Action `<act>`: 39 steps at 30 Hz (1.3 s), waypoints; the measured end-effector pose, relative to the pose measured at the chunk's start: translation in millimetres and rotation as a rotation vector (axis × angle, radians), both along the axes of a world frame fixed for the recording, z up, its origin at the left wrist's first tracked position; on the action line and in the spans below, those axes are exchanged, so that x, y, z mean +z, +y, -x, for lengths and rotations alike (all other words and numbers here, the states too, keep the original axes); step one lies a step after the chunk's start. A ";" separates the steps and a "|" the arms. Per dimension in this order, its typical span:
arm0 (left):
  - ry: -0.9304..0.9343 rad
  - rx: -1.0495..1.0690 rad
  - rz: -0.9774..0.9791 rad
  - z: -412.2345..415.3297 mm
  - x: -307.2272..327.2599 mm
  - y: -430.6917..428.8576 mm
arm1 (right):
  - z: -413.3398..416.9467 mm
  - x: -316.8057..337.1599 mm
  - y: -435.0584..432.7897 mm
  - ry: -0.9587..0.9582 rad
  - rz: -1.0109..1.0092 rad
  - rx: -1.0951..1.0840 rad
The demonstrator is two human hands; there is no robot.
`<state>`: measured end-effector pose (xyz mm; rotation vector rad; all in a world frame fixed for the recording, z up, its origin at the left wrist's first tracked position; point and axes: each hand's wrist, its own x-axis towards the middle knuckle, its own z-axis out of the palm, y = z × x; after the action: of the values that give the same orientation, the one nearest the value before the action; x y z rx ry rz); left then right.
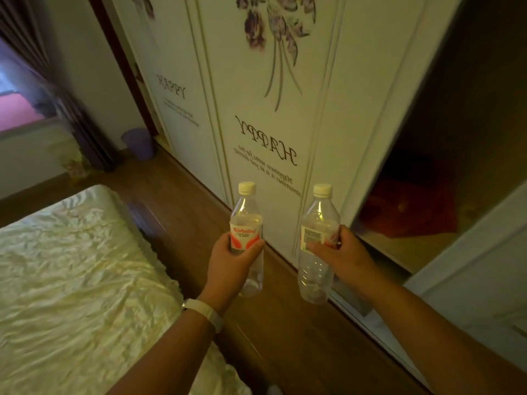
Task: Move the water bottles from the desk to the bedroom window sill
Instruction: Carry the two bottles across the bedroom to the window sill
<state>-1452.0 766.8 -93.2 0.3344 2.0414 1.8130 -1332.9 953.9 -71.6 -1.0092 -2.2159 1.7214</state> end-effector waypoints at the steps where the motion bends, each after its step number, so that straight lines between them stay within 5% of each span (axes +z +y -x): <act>1: 0.005 0.018 -0.010 10.6 3.0 -0.1 | 14.0 3.3 1.7 -0.001 -0.022 0.019; 26: 0.091 0.664 0.080 279.8 42.0 17.4 | 388.4 7.9 71.0 0.128 0.033 0.552; 39: 0.122 0.705 0.141 371.0 42.9 26.8 | 518.2 8.2 71.0 0.150 0.051 0.655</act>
<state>-1823.0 793.6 -50.2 -0.3785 2.5699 2.0279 -1851.1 1024.9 -63.4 -0.1307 -2.5787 2.0053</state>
